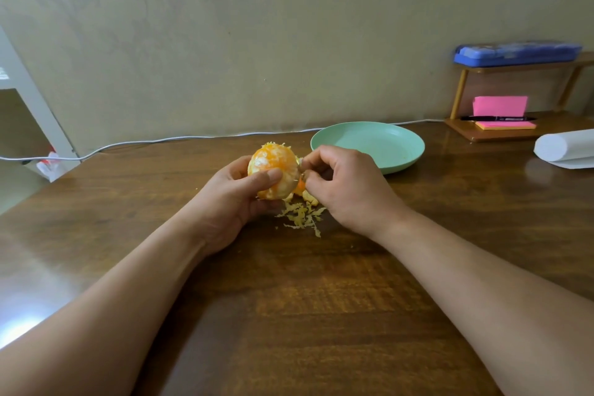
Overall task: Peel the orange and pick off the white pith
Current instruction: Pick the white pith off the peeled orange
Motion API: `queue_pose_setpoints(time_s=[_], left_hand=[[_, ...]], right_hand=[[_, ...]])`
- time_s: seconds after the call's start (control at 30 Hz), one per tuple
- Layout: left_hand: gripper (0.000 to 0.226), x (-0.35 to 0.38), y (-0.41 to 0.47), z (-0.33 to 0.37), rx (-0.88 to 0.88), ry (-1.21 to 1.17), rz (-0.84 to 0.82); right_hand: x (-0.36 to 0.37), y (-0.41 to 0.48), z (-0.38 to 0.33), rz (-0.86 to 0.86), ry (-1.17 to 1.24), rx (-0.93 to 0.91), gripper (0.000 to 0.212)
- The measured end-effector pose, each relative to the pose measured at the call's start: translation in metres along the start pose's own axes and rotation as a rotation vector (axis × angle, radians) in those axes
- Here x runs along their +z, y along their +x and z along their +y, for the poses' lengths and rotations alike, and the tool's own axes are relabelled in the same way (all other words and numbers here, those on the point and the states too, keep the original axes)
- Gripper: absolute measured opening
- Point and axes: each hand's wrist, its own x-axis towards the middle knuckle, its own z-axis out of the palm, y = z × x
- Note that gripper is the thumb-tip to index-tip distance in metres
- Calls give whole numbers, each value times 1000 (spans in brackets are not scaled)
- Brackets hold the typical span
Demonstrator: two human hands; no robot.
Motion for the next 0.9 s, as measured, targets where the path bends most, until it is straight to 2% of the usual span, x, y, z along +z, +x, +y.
queue_pose_setpoints(time_s=[0.13,0.4,0.6,0.77,0.9], left_hand=[[76,-4,1,1,0,2,-1],[75,1,-2,2,6,112,43],[84,4,-5,3,36,150,50],[66,9,-6,4,11,5,-16],[64,9,-7,5,-9,-100,-57]], right_hand=[[-2,0,-1,-48,-1,-11,16],[-5,3,2,-99,-106,-20,13],[-2,1,-4,-23,-167,-109,12],[-1,-2,-3,42,-24,-80,13],[-2,0,3,54,29,-11,16]])
